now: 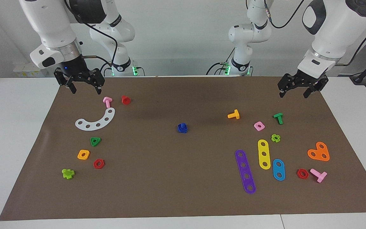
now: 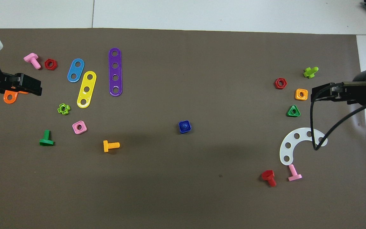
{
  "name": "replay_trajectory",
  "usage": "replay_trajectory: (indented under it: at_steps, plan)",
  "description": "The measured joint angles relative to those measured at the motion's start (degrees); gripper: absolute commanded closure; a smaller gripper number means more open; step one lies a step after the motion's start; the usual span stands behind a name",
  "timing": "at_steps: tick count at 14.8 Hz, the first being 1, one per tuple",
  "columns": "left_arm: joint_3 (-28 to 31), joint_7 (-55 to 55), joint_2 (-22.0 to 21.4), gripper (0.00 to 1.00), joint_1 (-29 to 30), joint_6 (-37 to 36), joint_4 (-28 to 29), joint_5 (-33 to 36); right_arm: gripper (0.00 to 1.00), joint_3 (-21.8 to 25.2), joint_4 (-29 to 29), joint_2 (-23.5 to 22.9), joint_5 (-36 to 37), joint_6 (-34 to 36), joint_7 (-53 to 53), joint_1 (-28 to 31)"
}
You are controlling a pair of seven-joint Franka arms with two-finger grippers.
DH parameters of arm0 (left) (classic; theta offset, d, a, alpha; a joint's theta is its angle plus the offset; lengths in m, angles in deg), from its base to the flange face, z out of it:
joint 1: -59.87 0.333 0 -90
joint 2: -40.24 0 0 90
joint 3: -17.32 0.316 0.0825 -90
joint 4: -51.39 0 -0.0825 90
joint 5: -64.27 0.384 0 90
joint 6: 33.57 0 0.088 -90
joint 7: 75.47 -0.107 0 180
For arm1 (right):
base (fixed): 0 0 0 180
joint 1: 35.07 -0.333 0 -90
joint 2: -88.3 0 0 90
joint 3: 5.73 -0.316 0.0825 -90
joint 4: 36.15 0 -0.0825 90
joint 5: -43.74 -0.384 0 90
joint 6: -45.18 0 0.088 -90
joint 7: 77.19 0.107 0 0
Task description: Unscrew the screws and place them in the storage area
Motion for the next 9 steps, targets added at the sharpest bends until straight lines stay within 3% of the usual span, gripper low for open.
replay_trajectory:
  at_steps: [9]
  plan:
    - [-0.04, -0.25, -0.18, 0.03, -0.18, 0.4, 1.07, 0.0, 0.0, 0.01, 0.0, 0.0, 0.0, 0.01, 0.0, 0.12]
